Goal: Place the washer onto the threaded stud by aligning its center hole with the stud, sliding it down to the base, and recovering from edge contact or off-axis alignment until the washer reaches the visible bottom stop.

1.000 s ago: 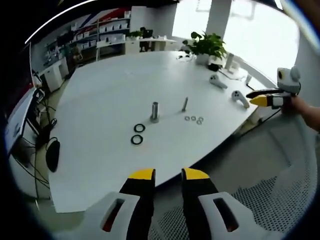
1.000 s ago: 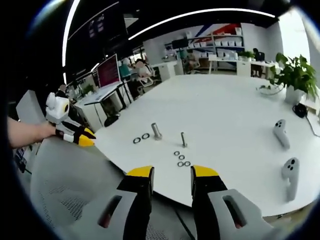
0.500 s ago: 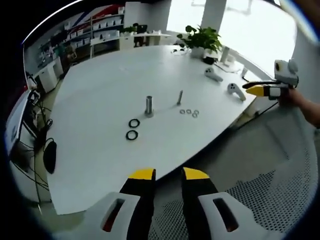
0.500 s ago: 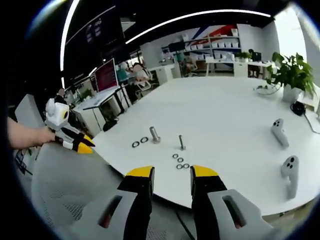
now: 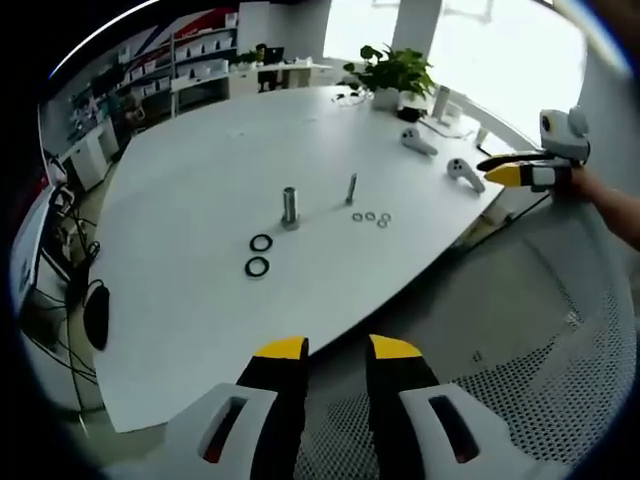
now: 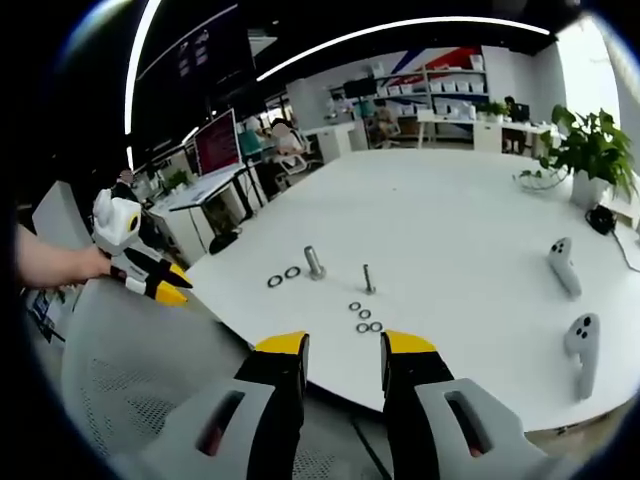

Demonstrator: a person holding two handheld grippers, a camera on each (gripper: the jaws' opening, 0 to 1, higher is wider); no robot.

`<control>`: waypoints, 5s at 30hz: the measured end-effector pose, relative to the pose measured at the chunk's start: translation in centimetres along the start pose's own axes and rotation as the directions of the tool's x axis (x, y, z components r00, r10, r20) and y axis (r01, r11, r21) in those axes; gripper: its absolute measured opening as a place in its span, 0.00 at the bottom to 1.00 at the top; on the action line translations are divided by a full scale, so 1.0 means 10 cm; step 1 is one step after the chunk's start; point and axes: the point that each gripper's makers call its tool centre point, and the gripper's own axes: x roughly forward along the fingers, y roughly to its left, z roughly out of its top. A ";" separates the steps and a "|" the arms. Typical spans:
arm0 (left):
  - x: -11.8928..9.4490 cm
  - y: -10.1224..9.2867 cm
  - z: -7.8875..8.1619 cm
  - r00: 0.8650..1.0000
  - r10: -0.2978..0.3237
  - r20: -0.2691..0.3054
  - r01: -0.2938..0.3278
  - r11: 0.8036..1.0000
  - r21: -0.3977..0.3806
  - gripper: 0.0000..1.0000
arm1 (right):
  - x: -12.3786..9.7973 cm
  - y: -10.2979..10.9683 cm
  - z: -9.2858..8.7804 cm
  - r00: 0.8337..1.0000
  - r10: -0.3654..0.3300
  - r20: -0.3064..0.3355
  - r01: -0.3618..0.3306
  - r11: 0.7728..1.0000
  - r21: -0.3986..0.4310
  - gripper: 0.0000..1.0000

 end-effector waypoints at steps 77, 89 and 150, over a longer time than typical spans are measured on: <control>1.01 0.50 0.22 0.976 -0.009 -0.219 -0.017 0.993 -0.115 0.33 | 0.05 0.01 -0.03 1.000 0.002 -0.030 -0.002 1.000 0.011 0.32; 1.21 1.00 0.28 0.965 0.074 -0.252 -0.129 0.969 -0.210 0.39 | 0.05 0.00 -0.05 0.999 -0.003 -0.035 0.004 1.000 0.022 0.32; 1.50 0.93 0.28 0.879 0.144 -0.454 -0.143 0.989 0.037 0.20 | 0.05 -0.01 -0.04 0.999 -0.010 -0.040 0.012 1.000 0.028 0.31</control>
